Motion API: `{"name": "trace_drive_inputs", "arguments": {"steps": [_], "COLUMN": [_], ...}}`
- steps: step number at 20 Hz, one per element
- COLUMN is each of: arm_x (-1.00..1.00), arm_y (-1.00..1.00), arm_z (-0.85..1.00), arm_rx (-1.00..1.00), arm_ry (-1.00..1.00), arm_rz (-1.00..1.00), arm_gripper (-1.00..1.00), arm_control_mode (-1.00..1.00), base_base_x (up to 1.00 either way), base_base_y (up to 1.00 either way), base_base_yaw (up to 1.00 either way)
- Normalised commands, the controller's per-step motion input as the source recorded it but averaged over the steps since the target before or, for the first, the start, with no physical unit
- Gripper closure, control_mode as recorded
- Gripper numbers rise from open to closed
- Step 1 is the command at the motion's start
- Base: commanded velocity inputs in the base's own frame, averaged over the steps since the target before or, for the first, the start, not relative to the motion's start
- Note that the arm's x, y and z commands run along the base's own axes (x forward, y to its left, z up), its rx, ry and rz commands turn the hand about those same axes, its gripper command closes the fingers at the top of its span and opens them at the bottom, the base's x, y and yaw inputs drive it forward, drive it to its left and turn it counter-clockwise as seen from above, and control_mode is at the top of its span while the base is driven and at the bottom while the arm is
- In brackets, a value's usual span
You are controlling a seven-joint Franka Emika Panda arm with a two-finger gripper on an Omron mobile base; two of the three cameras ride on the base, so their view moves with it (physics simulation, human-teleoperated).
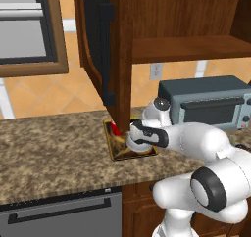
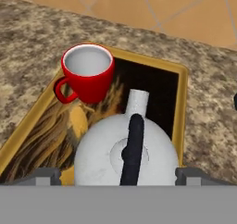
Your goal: Pick the kettle from the counter and place it on the tray. Then pick the mug from the cabinet and place it on the tray. Then close the cabinet doors.
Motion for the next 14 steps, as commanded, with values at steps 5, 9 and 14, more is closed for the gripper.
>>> {"name": "trace_drive_inputs", "arguments": {"steps": [5, 9, 14], "arm_x": [-0.22, -0.86, -0.92], "arm_y": [0.00, 0.00, 0.05], "arm_z": [0.58, 0.43, 0.22], "arm_rx": [0.00, 0.00, -0.03], "arm_ry": [-0.03, -0.09, -0.10], "arm_rz": [0.00, 0.00, -0.03], "arm_gripper": [-1.00, -1.00, -1.00], "arm_control_mode": [-1.00, -1.00, -1.00], "base_base_x": [0.00, 0.00, 0.00], "base_base_y": [0.00, 0.00, 0.00], "base_base_yaw": [0.00, 0.00, 0.00]}}
